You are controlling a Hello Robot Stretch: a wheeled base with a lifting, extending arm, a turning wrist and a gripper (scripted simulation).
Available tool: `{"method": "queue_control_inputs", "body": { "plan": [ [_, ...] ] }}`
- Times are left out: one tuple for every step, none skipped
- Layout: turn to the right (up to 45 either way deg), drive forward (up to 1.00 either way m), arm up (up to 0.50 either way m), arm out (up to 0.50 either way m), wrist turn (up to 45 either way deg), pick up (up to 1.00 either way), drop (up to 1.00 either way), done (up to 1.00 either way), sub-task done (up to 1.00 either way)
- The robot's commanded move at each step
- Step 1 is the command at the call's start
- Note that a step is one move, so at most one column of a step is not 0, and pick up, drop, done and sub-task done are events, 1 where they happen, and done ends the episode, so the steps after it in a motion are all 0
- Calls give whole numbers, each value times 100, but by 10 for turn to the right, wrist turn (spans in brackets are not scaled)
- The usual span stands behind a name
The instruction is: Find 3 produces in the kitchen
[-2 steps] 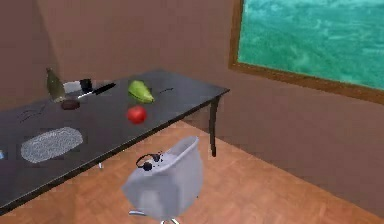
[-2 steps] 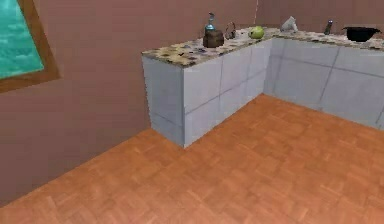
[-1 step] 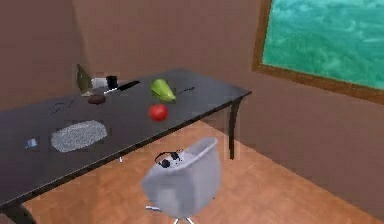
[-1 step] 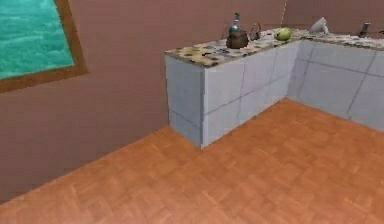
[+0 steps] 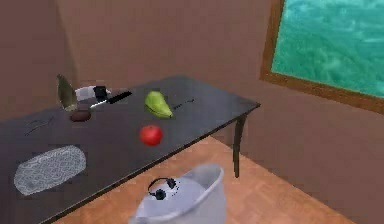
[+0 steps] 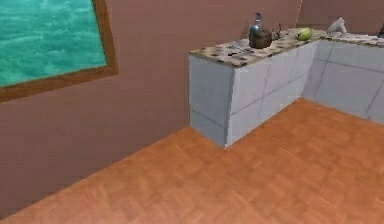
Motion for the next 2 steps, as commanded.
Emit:
{"method": "queue_control_inputs", "body": {
  "plan": [
    [-120,0,0,0,0,0,0,0,0],
    [0,0,0,0,0,0,0,0,100]
  ]
}}
